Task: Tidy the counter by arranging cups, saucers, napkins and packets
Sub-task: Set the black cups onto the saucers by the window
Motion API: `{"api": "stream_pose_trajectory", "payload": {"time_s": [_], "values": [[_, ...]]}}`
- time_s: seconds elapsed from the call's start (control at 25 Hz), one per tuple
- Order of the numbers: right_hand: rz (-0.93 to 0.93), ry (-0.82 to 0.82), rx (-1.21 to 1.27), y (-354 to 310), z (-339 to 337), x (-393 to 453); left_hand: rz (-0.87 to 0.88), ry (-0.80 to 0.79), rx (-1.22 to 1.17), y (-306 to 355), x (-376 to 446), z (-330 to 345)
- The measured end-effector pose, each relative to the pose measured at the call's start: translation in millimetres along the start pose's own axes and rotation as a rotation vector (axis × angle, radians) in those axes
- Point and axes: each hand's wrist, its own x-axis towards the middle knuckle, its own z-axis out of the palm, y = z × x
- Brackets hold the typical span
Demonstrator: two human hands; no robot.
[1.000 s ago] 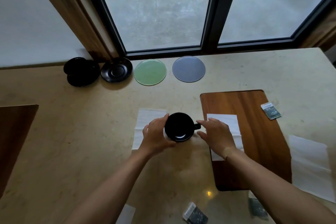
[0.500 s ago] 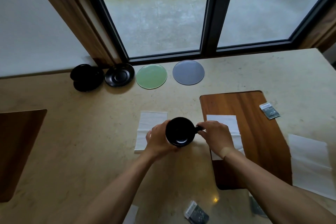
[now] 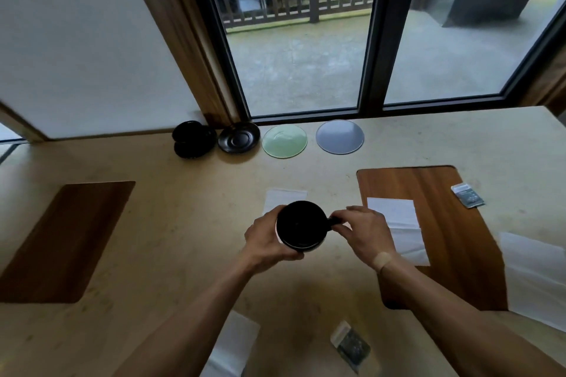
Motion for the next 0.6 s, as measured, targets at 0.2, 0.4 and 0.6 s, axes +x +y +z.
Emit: {"api": "stream_pose_trajectory", "payload": {"time_s": [0.2,0.4,0.6], "values": [[-0.059,0.02,-0.024,-54.5,22.9,4.5,0.002,-0.006,-0.082,-44.6,-16.3,-42.8],[-0.04,0.035,0.007,-124.6,61.8,16.8,0.04,-0.009,-0.106,-103.4,-17.2,-101.1],[-0.032,0.064,-0.006,-185.7,88.0,44.9,0.074,-0.011,-0.117,-151.0,-3.7,-154.1]]}}
